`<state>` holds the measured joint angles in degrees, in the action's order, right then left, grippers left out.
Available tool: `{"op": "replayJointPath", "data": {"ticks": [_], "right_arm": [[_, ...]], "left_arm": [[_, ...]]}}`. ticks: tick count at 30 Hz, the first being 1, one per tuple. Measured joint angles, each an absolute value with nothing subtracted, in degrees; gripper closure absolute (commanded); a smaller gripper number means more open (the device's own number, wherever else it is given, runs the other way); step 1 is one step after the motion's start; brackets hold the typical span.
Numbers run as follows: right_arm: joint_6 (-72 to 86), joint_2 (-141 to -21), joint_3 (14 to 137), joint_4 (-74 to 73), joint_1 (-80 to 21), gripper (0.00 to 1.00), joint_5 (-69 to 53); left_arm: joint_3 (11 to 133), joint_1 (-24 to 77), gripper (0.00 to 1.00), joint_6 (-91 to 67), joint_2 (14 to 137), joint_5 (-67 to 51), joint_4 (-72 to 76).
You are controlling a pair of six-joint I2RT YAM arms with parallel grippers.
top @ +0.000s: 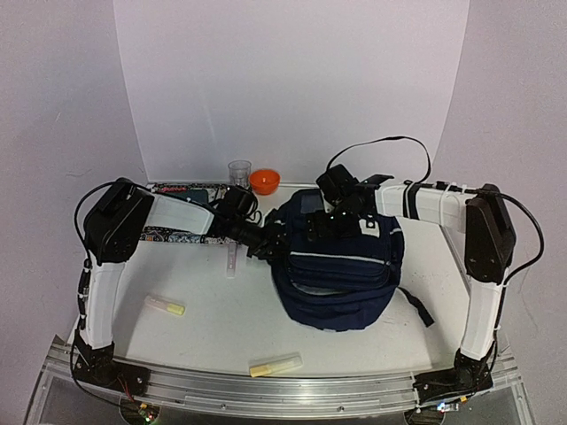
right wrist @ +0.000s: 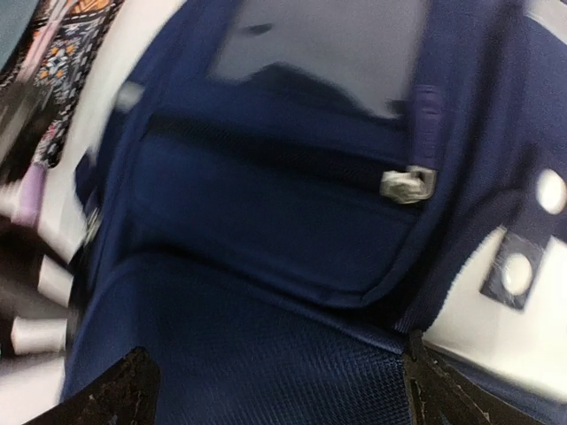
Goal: Pack the student bag
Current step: Adjust the student bag at the center of the board, then pick up the second largest pocket of the student bag.
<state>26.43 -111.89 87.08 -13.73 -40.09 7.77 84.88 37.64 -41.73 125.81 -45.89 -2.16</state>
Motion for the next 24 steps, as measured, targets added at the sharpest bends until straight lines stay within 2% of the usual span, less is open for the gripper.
{"op": "replayJointPath", "data": {"ticks": [3, 9, 17, 22, 24], "right_arm": [[21.93, -112.73, 87.97, -13.41, -38.79, 0.05, 8.37], [14.66, -112.67, 87.82, -11.69, -37.59, 0.05, 7.97], [14.04, -106.37, 84.0, -11.15, -39.44, 0.05, 6.63], [14.89, -104.58, 82.58, -10.82, -41.5, 0.05, 6.55], [15.05, -104.6, 81.99, -10.72, -42.1, 0.05, 6.44]], "left_arm": [[80.26, 41.17, 0.65, -42.5, 121.98, -45.1, -0.18], [74.56, 46.9, 0.49, -40.25, 113.37, -42.4, -1.38], [74.06, 42.45, 0.34, -31.44, 106.27, -26.22, -7.81], [72.95, 41.76, 0.35, -21.8, 106.38, -16.43, -10.67], [73.02, 42.04, 0.39, -17.82, 106.91, -14.74, -10.81]]}}
